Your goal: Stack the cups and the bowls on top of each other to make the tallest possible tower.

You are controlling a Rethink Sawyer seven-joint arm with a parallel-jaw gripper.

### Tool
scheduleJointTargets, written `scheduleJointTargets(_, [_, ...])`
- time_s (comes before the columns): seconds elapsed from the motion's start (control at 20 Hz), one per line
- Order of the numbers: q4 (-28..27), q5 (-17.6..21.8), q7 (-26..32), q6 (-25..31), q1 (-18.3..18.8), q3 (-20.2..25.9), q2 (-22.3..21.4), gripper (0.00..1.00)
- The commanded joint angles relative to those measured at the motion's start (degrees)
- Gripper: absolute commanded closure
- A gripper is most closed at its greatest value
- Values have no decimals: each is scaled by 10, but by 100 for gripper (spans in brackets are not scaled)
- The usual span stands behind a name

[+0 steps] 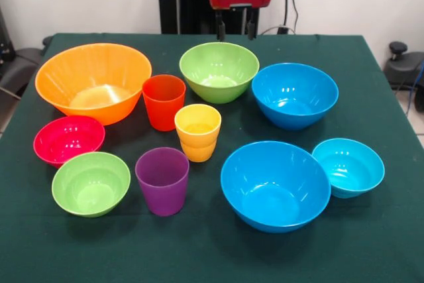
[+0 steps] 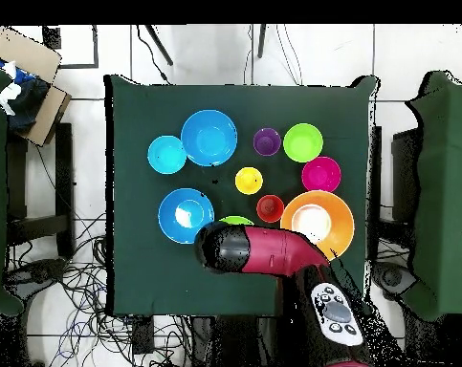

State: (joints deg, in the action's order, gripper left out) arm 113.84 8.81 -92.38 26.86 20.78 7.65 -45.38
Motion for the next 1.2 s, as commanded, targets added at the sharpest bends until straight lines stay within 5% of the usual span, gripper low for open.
scheduleJointTargets(0.05, [17,39,-18,-9,-13,35,0,0])
scheduleJointTargets(0.75, [68,41,-20,-58,1,53,13,0])
scheduleJointTargets(1.2, [54,45,-32,-67,-18,39,37,0])
